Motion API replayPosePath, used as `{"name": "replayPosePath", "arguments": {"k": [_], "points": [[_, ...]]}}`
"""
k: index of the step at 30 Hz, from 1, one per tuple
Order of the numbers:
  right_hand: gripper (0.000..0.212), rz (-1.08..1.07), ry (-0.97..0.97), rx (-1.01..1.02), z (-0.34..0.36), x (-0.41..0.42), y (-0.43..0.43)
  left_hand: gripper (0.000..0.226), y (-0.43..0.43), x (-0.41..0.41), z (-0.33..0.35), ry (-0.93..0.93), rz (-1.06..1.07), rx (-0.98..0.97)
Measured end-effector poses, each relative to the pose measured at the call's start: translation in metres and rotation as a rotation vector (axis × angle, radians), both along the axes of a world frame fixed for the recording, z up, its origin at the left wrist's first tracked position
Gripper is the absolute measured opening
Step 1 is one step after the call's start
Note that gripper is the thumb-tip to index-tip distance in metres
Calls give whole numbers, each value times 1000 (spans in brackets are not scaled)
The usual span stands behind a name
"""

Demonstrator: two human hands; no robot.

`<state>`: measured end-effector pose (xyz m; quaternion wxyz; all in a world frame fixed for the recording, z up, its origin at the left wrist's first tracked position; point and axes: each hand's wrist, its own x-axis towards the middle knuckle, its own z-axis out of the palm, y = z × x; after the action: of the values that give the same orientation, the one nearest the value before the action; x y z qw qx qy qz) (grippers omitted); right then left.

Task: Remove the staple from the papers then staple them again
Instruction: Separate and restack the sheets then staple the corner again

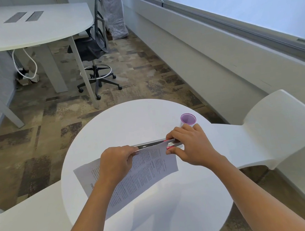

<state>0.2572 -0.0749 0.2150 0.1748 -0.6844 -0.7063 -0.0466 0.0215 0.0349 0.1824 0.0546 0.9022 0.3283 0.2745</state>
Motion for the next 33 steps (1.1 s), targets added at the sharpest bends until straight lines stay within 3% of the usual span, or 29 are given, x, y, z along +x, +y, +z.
{"name": "replayPosePath", "arguments": {"k": [11,20,25,30,33], "points": [[21,8,-24,-11,-8,-3,3,11,1,2,0,31,12,27],[17,38,-30,102,-23,0,1,13,4,7,-2,19,28,17],[40,22,119,19,-25,11,4,14,5,10,-5,25,60,-9],[39,-64,385,123,-28,21,7,16,4,14,-10,-26,140,-89],[33,-97,544,178,-29,24,8,15,7,17,-15,-8,182,-245]]}}
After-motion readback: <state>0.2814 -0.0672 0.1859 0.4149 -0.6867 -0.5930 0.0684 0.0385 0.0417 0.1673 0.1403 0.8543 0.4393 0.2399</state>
